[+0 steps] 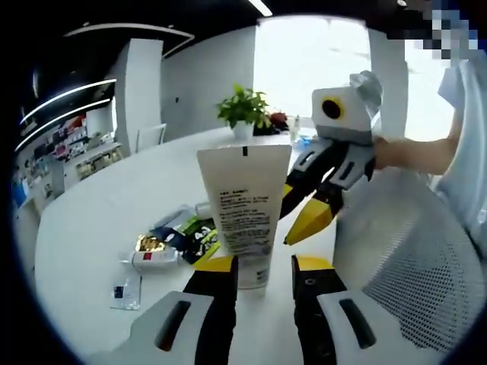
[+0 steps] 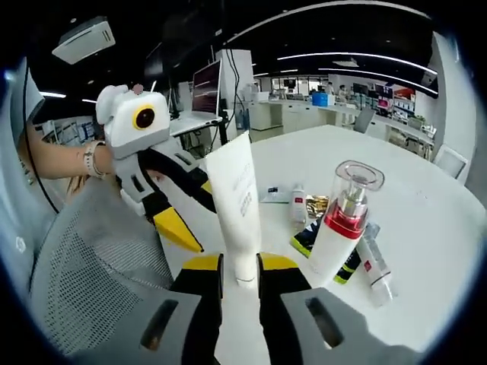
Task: Arrange the skincare products in the storage area until every visible bottle or jar stands upright without overlapping.
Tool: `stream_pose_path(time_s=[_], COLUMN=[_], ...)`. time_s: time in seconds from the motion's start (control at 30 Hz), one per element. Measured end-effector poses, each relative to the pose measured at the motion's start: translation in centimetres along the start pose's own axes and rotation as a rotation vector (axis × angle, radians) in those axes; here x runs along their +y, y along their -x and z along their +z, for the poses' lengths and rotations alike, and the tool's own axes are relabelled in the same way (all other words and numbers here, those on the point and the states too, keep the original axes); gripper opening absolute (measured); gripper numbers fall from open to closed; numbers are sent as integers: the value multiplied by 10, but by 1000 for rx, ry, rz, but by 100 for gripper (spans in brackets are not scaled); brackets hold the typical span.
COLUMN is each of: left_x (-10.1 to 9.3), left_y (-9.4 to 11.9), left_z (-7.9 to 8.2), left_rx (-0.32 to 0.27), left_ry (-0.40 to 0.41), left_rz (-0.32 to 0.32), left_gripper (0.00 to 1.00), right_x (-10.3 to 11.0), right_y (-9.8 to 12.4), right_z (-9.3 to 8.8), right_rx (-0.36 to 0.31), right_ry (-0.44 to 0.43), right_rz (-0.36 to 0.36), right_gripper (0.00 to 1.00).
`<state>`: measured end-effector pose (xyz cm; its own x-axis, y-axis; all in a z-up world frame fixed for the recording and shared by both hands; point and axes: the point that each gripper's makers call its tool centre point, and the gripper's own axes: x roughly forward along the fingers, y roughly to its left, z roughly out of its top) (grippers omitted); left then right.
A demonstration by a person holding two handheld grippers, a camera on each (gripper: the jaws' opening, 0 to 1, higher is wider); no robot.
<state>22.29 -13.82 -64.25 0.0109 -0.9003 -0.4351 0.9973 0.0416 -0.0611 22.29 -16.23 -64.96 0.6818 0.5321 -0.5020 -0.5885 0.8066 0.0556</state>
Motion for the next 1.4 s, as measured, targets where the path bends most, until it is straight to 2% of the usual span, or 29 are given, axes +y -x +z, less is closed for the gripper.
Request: stream_pose_path(time_s=[0.33, 0.87, 1.0, 1.1, 1.4], left_x=[3, 11, 16, 19, 24], left_y=[-6, -19, -24, -27, -38], left_z=[-14, -17, -20, -21, -21], left_rx=[61, 101, 109, 116, 133], left_ry=[7, -50, -46, -36, -74], left_rz=[7, -7, -5, 1, 8], left_gripper=[27, 31, 31, 30, 28], right_x=[8, 9, 5, 0, -6], right_y=[-8, -16, -19, -20, -19], right_z=[-6, -3, -4, -6, -5], right_rx=[-3, 2, 7, 1, -9], right_ry=[4, 27, 27, -9, -2], right_rz=[36, 61, 54, 31, 9], right_gripper=[15, 13, 11, 10, 11])
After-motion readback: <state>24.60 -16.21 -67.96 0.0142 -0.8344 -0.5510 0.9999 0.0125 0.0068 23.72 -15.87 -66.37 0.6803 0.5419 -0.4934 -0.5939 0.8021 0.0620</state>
